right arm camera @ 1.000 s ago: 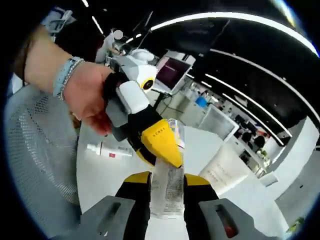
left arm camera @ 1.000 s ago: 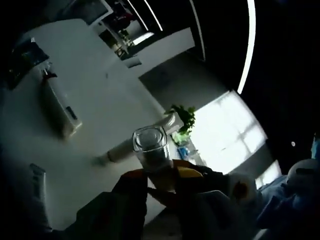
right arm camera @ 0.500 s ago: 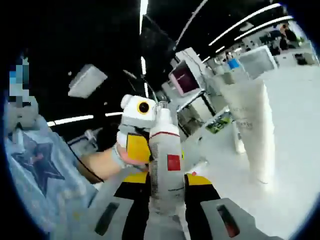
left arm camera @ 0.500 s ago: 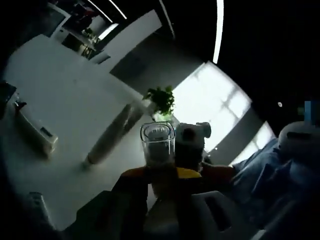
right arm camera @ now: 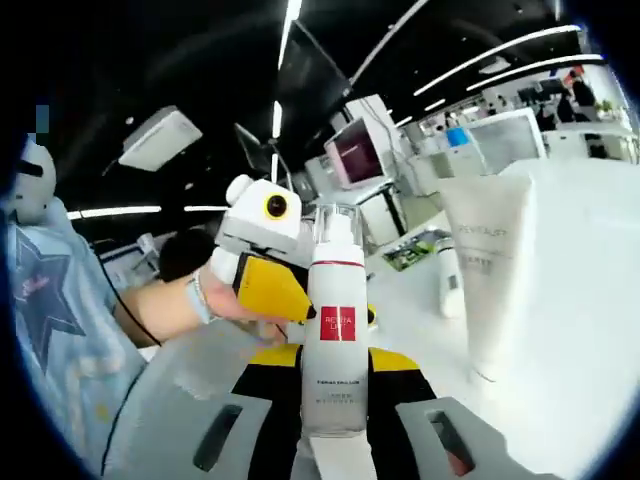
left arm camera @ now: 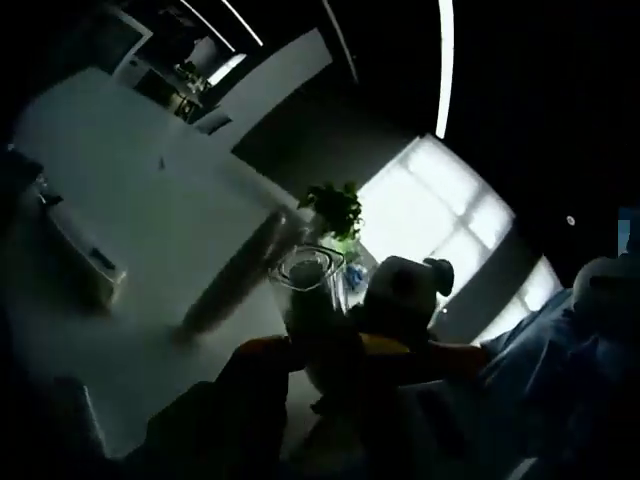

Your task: Arrange the skincare products in the storage area until every visible bottle or jar stands upright without overlapping.

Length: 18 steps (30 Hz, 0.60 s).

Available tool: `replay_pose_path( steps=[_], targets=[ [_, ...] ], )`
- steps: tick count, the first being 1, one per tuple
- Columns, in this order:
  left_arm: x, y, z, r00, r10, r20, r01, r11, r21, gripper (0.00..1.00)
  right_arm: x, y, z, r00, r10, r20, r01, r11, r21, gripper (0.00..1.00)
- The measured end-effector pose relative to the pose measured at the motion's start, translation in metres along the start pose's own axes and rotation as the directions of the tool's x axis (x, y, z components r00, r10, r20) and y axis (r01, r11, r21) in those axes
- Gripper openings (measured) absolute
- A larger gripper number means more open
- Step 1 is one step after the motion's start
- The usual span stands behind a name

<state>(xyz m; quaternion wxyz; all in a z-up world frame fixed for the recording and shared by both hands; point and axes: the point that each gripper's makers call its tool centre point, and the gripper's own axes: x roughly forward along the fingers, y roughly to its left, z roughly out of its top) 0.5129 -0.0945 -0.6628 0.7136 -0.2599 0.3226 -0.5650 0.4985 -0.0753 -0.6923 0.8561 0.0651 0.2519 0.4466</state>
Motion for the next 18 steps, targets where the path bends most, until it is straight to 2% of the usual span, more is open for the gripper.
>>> replay_pose_path(
  steps=[2,4,5,6,7,8,9,10,11,13,14,15,16,18],
  targets=[
    [0.003,0.002,0.0,1.0,0.015,0.012,-0.014,0.999,-0.043,0.22,0.0,-0.009,0.007,0.994,-0.107,0.023,0.108,0.992,-0.061,0.17],
    [0.006,0.005,-0.001,0.999,0.029,0.022,-0.028,0.998,-0.062,0.21,-0.001,-0.02,0.01,0.967,-0.252,0.028,0.253,0.953,-0.166,0.17],
    [0.007,0.005,-0.001,0.999,0.037,0.023,-0.035,0.998,-0.056,0.19,-0.001,-0.026,0.006,0.944,-0.33,-0.001,0.316,0.905,-0.284,0.17],
    [0.008,0.006,-0.001,0.998,0.054,0.028,-0.053,0.997,-0.047,0.17,0.0,-0.027,0.005,0.928,-0.373,-0.009,0.344,0.864,-0.367,0.17],
    [0.008,0.011,0.0,0.996,0.084,0.031,-0.083,0.996,-0.04,0.17,0.002,-0.028,0.007,0.907,-0.421,0.022,0.388,0.811,-0.438,0.17],
    [0.007,0.011,-0.001,0.996,0.082,0.029,-0.081,0.996,-0.044,0.18,0.003,-0.028,0.008,0.892,-0.45,0.036,0.41,0.774,-0.483,0.17],
    [0.006,0.014,0.0,0.995,0.096,0.029,-0.094,0.994,-0.057,0.19,0.005,-0.028,0.006,0.885,-0.464,0.042,0.412,0.737,-0.536,0.17],
    [0.004,0.015,-0.001,0.995,0.096,0.021,-0.095,0.993,-0.066,0.19,0.006,-0.027,0.006,0.885,-0.463,0.045,0.408,0.726,-0.554,0.17],
    [0.0,0.016,-0.005,0.995,0.097,-0.013,-0.097,0.992,-0.076,0.18,0.01,-0.025,0.001,0.899,-0.437,0.031,0.364,0.705,-0.609,0.18],
    [-0.004,0.013,-0.004,0.995,0.093,-0.027,-0.094,0.994,-0.054,0.16,0.015,-0.014,-0.007,0.935,-0.355,-0.016,0.286,0.778,-0.559,0.21],
    [-0.006,0.014,-0.002,0.993,0.118,-0.022,-0.117,0.992,0.035,0.16,0.016,-0.009,-0.008,0.95,-0.313,-0.026,0.254,0.815,-0.521,0.22],
    [-0.007,0.011,-0.003,0.993,0.116,-0.03,-0.114,0.992,0.058,0.16,0.015,-0.007,-0.008,0.958,-0.286,-0.038,0.232,0.843,-0.485,0.23],
    [-0.009,0.009,-0.003,0.991,0.126,-0.041,-0.121,0.987,0.108,0.16,0.015,-0.004,-0.007,0.969,-0.244,-0.035,0.201,0.864,-0.461,0.23],
    [-0.01,0.007,-0.005,0.988,0.146,-0.052,-0.134,0.974,0.182,0.16,0.013,-0.003,-0.005,0.981,-0.193,-0.029,0.163,0.893,-0.42,0.22]
  ],
)
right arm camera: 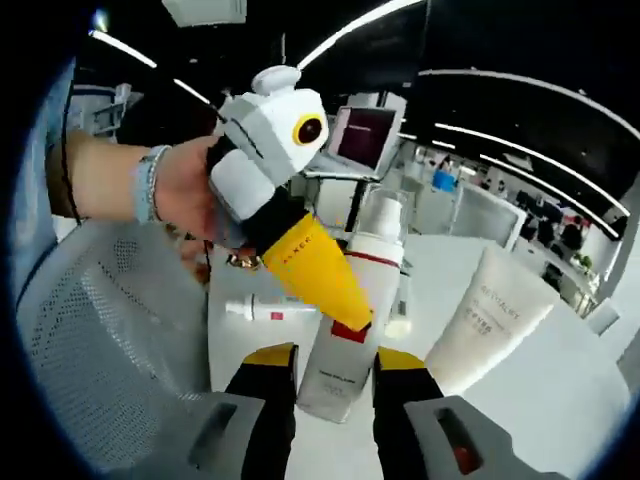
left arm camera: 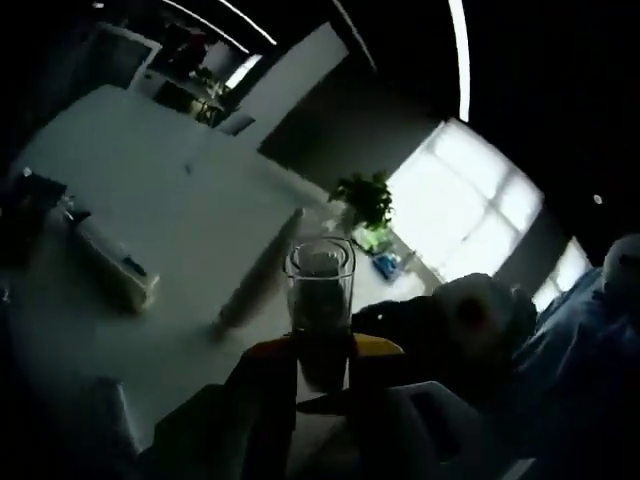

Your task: Arrange the skincare products in the storage area until every visible bottle or jar stands upright without overlapping.

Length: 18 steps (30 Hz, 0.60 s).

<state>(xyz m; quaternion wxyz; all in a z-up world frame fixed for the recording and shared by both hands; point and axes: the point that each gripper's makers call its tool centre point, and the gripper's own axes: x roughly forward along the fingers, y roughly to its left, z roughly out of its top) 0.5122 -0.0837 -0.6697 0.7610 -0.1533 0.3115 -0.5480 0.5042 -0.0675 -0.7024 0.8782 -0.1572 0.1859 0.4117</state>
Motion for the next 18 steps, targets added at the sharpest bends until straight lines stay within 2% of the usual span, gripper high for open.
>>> replay_pose_path(
  steps=[2,3,5,6,7,8,9,10,11,12,14,15,16,18],
  targets=[
    [-0.001,0.003,-0.003,0.999,0.027,-0.025,-0.026,0.999,0.043,0.16,-0.005,0.003,0.0,0.995,0.089,0.035,-0.093,0.985,0.144,0.19],
    [-0.002,0.006,-0.005,0.998,0.045,-0.039,-0.042,0.997,0.071,0.16,-0.009,0.001,0.001,0.99,0.128,0.063,-0.14,0.961,0.24,0.17],
    [-0.002,0.016,-0.009,0.993,0.102,-0.064,-0.094,0.989,0.115,0.16,-0.013,-0.001,-0.003,0.975,0.197,0.104,-0.222,0.891,0.397,0.16],
    [-0.004,0.023,-0.014,0.985,0.146,-0.09,-0.132,0.981,0.145,0.16,-0.015,-0.003,-0.003,0.968,0.219,0.126,-0.253,0.854,0.455,0.11],
    [-0.005,0.032,-0.02,0.972,0.2,-0.123,-0.176,0.967,0.186,0.16,-0.017,-0.01,-0.001,0.965,0.209,0.161,-0.262,0.817,0.514,0.06],
    [-0.006,0.034,-0.022,0.968,0.213,-0.135,-0.184,0.963,0.198,0.16,-0.019,-0.016,0.003,0.965,0.183,0.188,-0.256,0.813,0.523,0.01],
    [-0.005,0.037,-0.028,0.959,0.233,-0.164,-0.193,0.955,0.227,0.16,-0.02,-0.025,0.01,0.965,0.128,0.228,-0.233,0.817,0.527,0.0],
    [-0.004,0.038,-0.032,0.954,0.236,-0.184,-0.188,0.951,0.244,0.16,-0.021,-0.027,0.015,0.96,0.102,0.26,-0.227,0.828,0.512,0.02],
    [-0.001,0.035,-0.037,0.951,0.231,-0.207,-0.173,0.948,0.266,0.16,-0.021,-0.027,0.02,0.955,0.088,0.283,-0.227,0.832,0.506,0.09],
    [0.002,0.032,-0.038,0.953,0.219,-0.211,-0.158,0.949,0.273,0.16,-0.019,-0.023,0.022,0.951,0.095,0.294,-0.235,0.84,0.49,0.23],
    [0.006,0.022,-0.041,0.958,0.178,-0.223,-0.108,0.95,0.294,0.16,-0.016,-0.012,0.024,0.95,0.127,0.285,-0.252,0.852,0.459,0.36],
    [0.008,0.014,-0.041,0.963,0.142,-0.229,-0.062,0.944,0.324,0.16,-0.013,-0.007,0.022,0.955,0.146,0.259,-0.247,0.875,0.415,0.37],
    [0.009,0.009,-0.042,0.966,0.118,-0.23,-0.035,0.941,0.336,0.16,-0.013,-0.005,0.021,0.955,0.155,0.253,-0.248,0.886,0.392,0.33],
    [0.01,-0.004,-0.047,0.965,0.052,-0.257,0.038,0.941,0.335,0.16,-0.012,0.0,0.022,0.954,0.163,0.251,-0.251,0.892,0.375,0.25]
  ],
)
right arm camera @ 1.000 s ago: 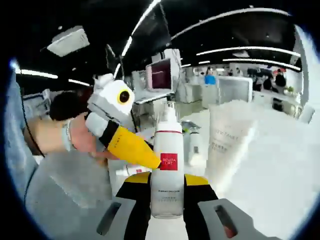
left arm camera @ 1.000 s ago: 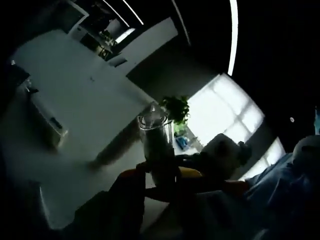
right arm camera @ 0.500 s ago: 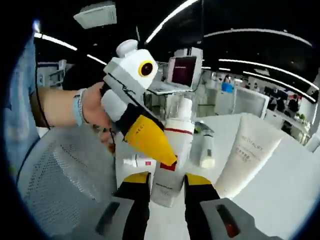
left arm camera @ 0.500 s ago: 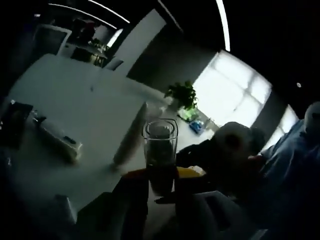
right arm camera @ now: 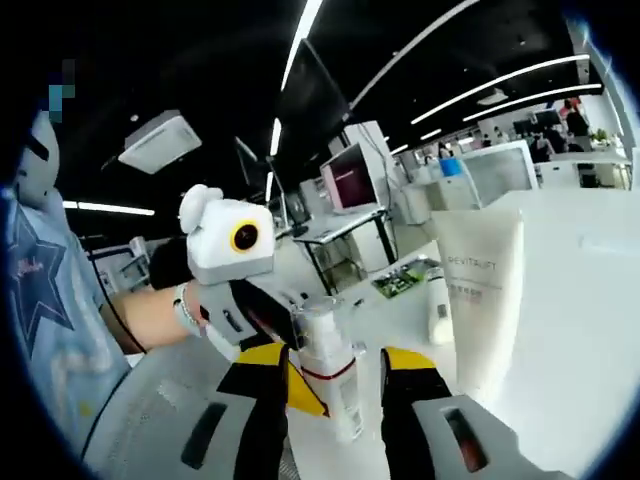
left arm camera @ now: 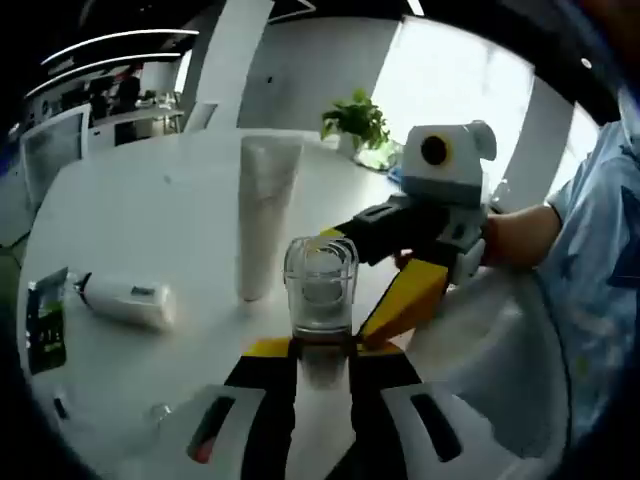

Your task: Arrange the skincare products in the storage area until every visible bottle or jar stands upright without overlapping.

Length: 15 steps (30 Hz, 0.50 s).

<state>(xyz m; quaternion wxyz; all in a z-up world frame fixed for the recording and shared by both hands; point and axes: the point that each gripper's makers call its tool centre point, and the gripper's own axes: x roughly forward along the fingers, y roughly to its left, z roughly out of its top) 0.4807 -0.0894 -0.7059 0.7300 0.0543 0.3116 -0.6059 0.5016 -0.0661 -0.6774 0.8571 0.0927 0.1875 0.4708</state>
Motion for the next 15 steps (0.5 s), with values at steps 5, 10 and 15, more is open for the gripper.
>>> replay_pose_path(
  steps=[5,10,15],
  targets=[
    [0.005,0.002,-0.012,0.998,0.021,-0.063,-0.017,0.998,0.063,0.16,0.002,0.009,-0.011,0.997,0.042,-0.064,-0.041,0.999,0.006,0.18],
    [0.006,0.007,-0.019,0.992,0.076,-0.102,-0.062,0.988,0.141,0.16,0.004,0.008,-0.017,0.995,0.018,-0.096,-0.02,1.0,-0.019,0.18],
    [0.01,0.012,-0.023,0.982,0.14,-0.126,-0.113,0.972,0.206,0.17,0.006,0.003,-0.022,0.99,-0.062,-0.125,0.049,0.993,-0.105,0.16]
  ],
)
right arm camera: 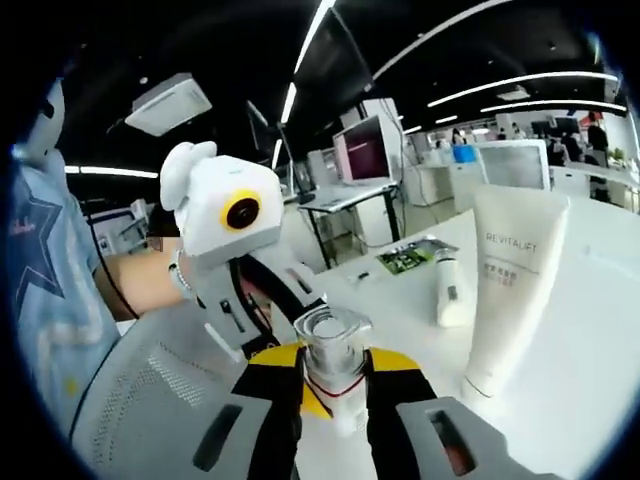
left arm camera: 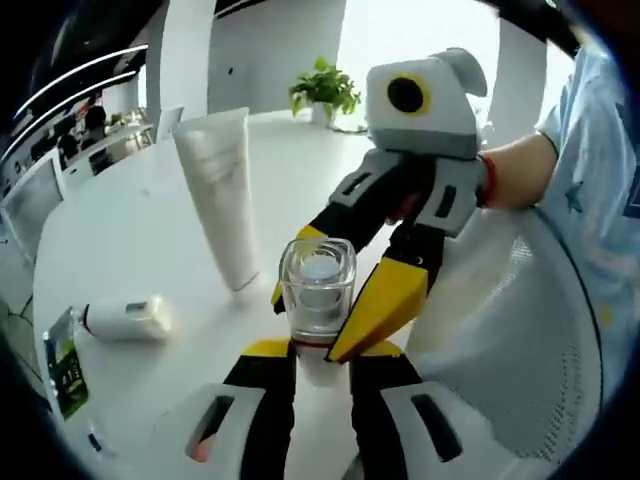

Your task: Arrange the skincare products in the storage area until every visible bottle or jar stands upright without overlapping.

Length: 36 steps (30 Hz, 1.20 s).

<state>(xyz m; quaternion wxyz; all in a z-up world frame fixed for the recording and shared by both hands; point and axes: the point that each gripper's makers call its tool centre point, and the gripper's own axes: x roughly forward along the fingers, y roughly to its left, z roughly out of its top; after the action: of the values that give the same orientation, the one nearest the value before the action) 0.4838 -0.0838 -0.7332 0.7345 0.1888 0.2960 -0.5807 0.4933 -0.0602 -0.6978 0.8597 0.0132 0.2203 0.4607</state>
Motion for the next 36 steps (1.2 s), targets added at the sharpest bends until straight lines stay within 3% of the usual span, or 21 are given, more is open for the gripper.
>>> replay_pose_path(
  steps=[4,6,8,13,17,19,21,24,25,26,36],
  targets=[
    [0.002,0.008,0.01,0.997,0.043,0.06,-0.041,0.999,-0.028,0.2,-0.002,-0.012,0.009,0.995,-0.094,0.035,0.094,0.996,0.002,0.15],
    [0.0,0.018,0.014,0.993,0.083,0.088,-0.081,0.996,-0.025,0.21,-0.007,-0.026,0.014,0.983,-0.171,0.062,0.171,0.985,0.004,0.15],
    [-0.002,0.027,0.008,0.99,0.129,0.063,-0.127,0.991,-0.043,0.24,-0.012,-0.039,0.017,0.968,-0.239,0.082,0.239,0.971,0.005,0.15],
    [-0.003,0.036,0.001,0.985,0.172,0.027,-0.17,0.983,-0.064,0.19,-0.015,-0.063,0.013,0.926,-0.361,0.111,0.366,0.93,-0.022,0.16],
    [-0.003,0.04,-0.001,0.98,0.196,0.017,-0.195,0.979,-0.059,0.19,-0.01,-0.064,0.008,0.924,-0.363,0.117,0.366,0.931,-0.004,0.16],
    [-0.003,0.041,-0.001,0.979,0.204,0.018,-0.202,0.978,-0.06,0.19,-0.008,-0.068,0.003,0.915,-0.388,0.114,0.392,0.92,-0.009,0.16],
    [-0.005,0.045,-0.002,0.975,0.222,0.021,-0.22,0.973,-0.075,0.18,-0.01,-0.076,-0.004,0.896,-0.432,0.099,0.441,0.893,-0.087,0.16],
    [-0.007,0.049,-0.003,0.971,0.239,0.017,-0.237,0.968,-0.083,0.17,-0.007,-0.077,-0.009,0.899,-0.427,0.096,0.434,0.898,-0.072,0.16],
    [-0.008,0.05,-0.003,0.968,0.248,0.017,-0.246,0.966,-0.084,0.16,-0.008,-0.079,-0.005,0.894,-0.428,0.134,0.436,0.899,-0.041,0.16],
    [-0.008,0.051,-0.003,0.968,0.25,0.017,-0.248,0.965,-0.084,0.16,-0.01,-0.08,-0.009,0.89,-0.439,0.121,0.443,0.896,-0.01,0.16],
    [-0.009,0.053,-0.002,0.965,0.261,0.021,-0.257,0.961,-0.099,0.16,-0.016,-0.087,-0.015,0.876,-0.477,0.072,0.48,0.876,-0.045,0.17]
  ],
)
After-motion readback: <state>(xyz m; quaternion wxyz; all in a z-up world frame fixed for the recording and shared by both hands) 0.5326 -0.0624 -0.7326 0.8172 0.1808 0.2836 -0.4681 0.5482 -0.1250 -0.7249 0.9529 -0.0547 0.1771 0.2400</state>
